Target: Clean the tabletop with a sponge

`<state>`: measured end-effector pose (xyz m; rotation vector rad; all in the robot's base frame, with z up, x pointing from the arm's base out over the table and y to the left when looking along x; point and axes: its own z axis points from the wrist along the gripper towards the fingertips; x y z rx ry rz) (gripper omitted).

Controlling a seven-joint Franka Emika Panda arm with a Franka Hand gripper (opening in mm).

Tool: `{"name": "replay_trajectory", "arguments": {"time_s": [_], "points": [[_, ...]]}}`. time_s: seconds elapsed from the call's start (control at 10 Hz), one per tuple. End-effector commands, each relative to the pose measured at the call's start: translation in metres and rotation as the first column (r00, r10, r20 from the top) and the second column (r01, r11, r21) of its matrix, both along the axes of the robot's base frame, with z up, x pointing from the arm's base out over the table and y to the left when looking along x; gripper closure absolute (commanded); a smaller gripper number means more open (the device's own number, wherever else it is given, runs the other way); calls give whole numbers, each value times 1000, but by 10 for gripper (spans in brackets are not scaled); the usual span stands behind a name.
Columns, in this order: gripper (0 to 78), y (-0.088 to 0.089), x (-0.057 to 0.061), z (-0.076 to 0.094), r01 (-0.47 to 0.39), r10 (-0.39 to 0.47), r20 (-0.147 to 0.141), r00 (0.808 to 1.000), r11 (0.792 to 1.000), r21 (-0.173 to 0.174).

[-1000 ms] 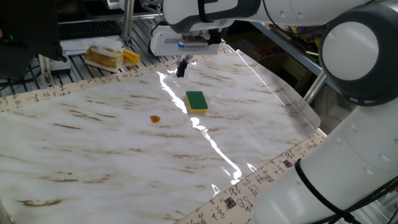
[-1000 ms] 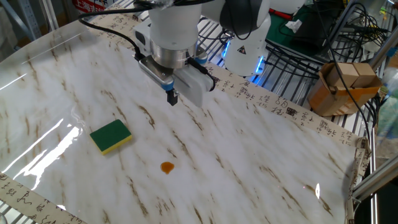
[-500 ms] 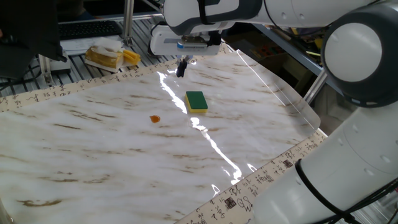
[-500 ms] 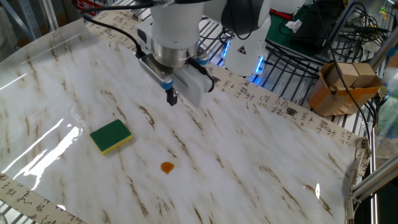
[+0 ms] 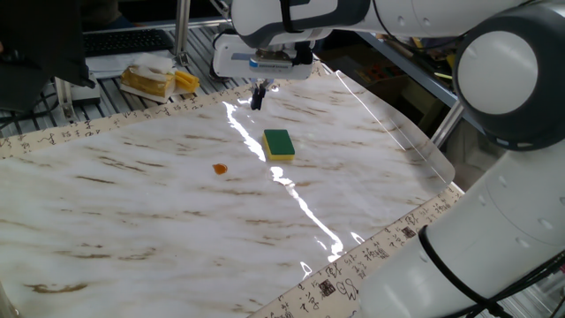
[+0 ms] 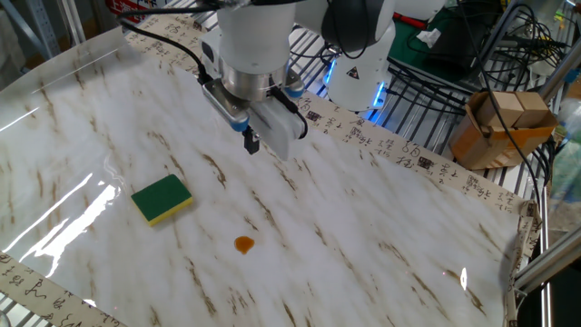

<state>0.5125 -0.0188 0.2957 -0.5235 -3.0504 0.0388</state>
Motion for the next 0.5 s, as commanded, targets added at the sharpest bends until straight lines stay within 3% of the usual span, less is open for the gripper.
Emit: {"name": "replay_trajectory", "arguments": {"time_s": [0.1,0.4,0.5], "points": [[776,0,1,2,26,-26,-15,1000,1000,2],[776,-2,2,0,12,-12,-32,999,1000,-5],[776,-10,7,-9,-5,5,-27,1000,1000,-2]]}}
